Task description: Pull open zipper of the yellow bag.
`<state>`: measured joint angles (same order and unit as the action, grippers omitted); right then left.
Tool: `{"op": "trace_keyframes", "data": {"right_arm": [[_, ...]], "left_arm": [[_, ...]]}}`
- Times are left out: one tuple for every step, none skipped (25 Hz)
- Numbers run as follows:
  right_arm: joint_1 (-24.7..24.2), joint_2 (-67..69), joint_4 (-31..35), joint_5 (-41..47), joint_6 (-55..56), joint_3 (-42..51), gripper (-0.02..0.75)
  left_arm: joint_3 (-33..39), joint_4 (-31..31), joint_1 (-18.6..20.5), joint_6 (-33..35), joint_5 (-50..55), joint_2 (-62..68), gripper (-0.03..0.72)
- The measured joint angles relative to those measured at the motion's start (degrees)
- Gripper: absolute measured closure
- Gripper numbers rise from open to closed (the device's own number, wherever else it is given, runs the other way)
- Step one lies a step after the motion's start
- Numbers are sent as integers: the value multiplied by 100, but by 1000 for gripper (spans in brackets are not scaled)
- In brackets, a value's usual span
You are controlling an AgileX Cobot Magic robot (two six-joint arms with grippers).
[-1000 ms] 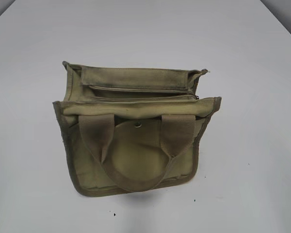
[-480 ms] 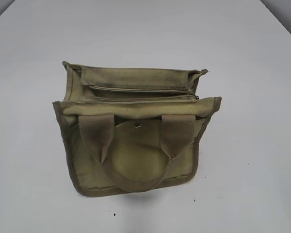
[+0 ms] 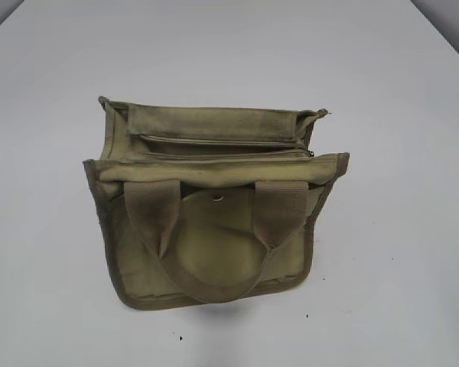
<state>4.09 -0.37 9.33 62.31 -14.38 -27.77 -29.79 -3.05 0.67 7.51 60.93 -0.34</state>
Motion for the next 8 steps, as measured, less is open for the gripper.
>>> {"op": "trace_keyframes", "data": {"right_arm": [[0, 0, 0, 0, 0, 0, 342], [0, 0, 0, 0, 0, 0, 342], [0, 0, 0, 0, 0, 0, 342], [0, 0, 0, 0, 0, 0, 342], [0, 0, 0, 0, 0, 0, 342], [0, 0, 0, 0, 0, 0, 342], [0, 0, 0, 0, 0, 0, 342], [0, 0, 0, 0, 0, 0, 342]], "left_arm": [[0, 0, 0, 0, 0, 0, 317], [0, 0, 0, 0, 0, 0, 317], [0, 0, 0, 0, 0, 0, 317], [0, 0, 0, 0, 0, 0, 317], [0, 0, 0, 0, 0, 0, 317], [0, 0, 0, 0, 0, 0, 317], [0, 0, -5, 0, 0, 0, 317], [0, 0, -18, 0, 0, 0, 317]]}}
